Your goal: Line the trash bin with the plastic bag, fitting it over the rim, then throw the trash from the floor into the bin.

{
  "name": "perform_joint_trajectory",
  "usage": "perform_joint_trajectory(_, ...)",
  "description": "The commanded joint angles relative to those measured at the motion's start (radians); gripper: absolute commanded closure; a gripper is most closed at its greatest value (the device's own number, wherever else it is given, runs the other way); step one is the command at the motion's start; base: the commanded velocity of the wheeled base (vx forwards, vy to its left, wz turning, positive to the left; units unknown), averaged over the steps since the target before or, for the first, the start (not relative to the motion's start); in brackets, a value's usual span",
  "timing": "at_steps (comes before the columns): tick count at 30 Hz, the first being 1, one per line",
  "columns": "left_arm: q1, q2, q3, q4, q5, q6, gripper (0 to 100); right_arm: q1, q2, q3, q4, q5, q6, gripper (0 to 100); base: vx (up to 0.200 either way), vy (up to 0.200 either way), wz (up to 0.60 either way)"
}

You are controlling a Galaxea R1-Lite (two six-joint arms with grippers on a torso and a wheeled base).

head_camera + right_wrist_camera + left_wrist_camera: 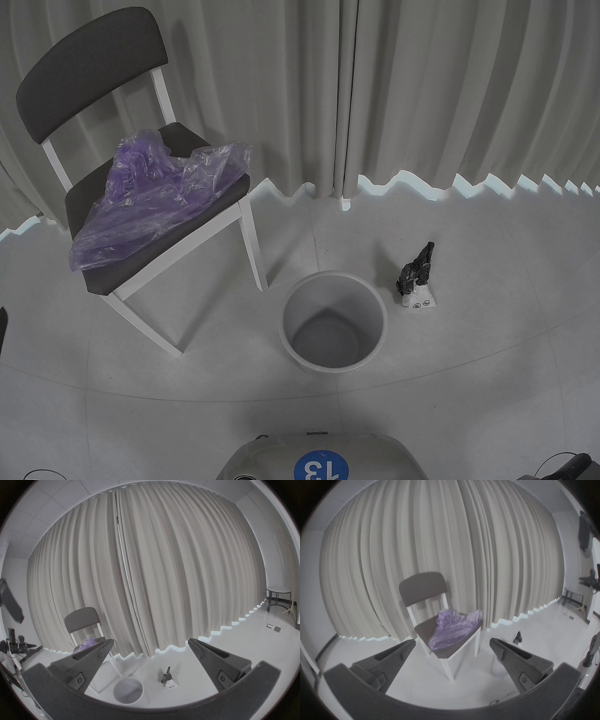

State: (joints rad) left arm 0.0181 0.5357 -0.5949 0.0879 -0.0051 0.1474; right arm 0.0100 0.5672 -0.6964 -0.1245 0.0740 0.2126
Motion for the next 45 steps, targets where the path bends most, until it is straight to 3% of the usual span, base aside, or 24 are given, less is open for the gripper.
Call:
perform_joint_trajectory(1, 0.057, 0.435, -0.085, 0.026, 0.076, 0.156, 0, -0.002, 0.214, -0.115, -0.021, -0.002, 0.053, 0, 0.0, 0.0, 0.0)
perform_joint_trajectory(4, 0.069, 0.49, -0.086, 0.024, 0.083, 0.285, 0, -0.01, 0.215, -0.115, -0.02, -0.002, 0.053, 0, 0.0, 0.0, 0.0)
perform_joint_trajectory(7, 0.068, 0.52, -0.075, 0.024, 0.102, 0.346, 0, -0.008, 0.218, -0.114, -0.014, -0.002, 0.051, 0, 0.0, 0.0, 0.0)
perform_joint_trajectory(8, 0.066, 0.552, -0.082, 0.023, 0.149, 0.416, 0, -0.008, 0.223, -0.114, -0.011, 0.003, 0.051, 0, 0.0, 0.0, 0.0)
perform_joint_trajectory(10, 0.068, 0.592, -0.092, 0.004, 0.198, 0.451, 0, -0.008, 0.223, -0.109, -0.011, 0.012, 0.051, 0, 0.0, 0.0, 0.0)
perform_joint_trajectory(18, 0.088, 0.716, -0.121, -0.214, 0.231, 0.462, 0, -0.008, 0.217, -0.114, -0.011, 0.013, 0.051, 0, 0.0, 0.0, 0.0)
perform_joint_trajectory(45, 0.098, 1.037, -0.244, -0.356, 0.229, 0.463, 0, -0.007, 0.238, -0.107, -0.017, 0.015, 0.054, 0, 0.0, 0.0, 0.0)
